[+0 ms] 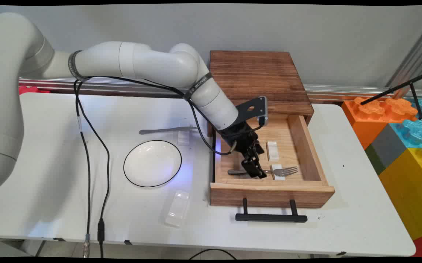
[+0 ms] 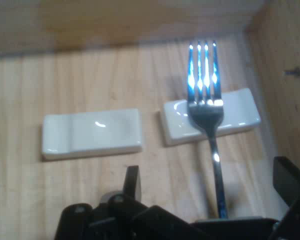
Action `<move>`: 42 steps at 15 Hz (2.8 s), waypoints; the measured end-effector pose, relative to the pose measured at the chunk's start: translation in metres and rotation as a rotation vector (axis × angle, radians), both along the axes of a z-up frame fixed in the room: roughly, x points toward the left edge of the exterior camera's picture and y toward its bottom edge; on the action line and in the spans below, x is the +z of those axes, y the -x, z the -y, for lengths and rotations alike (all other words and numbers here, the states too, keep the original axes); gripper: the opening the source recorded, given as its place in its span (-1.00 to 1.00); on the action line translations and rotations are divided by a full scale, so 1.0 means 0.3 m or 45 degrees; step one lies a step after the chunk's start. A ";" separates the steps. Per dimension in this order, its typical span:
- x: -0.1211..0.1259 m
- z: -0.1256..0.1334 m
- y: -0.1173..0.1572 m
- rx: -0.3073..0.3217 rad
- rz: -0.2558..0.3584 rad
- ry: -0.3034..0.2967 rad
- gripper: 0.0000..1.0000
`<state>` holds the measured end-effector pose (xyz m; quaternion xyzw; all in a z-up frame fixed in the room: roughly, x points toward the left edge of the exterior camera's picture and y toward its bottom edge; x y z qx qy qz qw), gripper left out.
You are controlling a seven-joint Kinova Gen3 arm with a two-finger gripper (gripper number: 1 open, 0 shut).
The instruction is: Pick up the knife from the left of the white plate
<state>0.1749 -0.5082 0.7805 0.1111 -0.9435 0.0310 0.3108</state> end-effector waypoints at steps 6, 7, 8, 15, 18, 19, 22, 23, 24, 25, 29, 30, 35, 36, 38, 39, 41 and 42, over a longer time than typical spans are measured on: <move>0.119 0.016 -0.014 0.015 -0.015 0.025 1.00; 0.152 0.016 -0.021 0.013 -0.019 0.031 1.00; 0.182 0.017 -0.030 0.009 -0.021 0.037 1.00; 0.366 0.056 -0.220 0.030 -0.017 0.062 1.00; 0.422 0.077 -0.321 0.065 -0.018 0.074 1.00; 0.441 0.082 -0.367 0.076 -0.012 0.078 1.00; 0.474 0.089 -0.467 0.085 0.010 0.084 1.00; 0.485 0.089 -0.511 0.085 0.021 0.088 1.00; 0.495 0.089 -0.559 0.084 0.036 0.093 1.00; 0.503 0.090 -0.608 0.083 0.049 0.097 1.00; 0.512 0.093 -0.760 0.091 0.097 0.111 1.00; 0.510 0.096 -0.808 0.095 0.114 0.112 1.00; 0.477 0.118 -1.002 0.110 0.173 0.095 1.00; 0.471 0.121 -1.023 0.113 0.180 0.089 1.00; 0.452 0.127 -1.069 0.121 0.195 0.068 1.00; 0.440 0.129 -1.091 0.124 0.204 0.053 1.00; 0.410 0.136 -1.130 0.129 0.225 0.027 1.00; 0.396 0.140 -1.143 0.129 0.232 0.018 1.00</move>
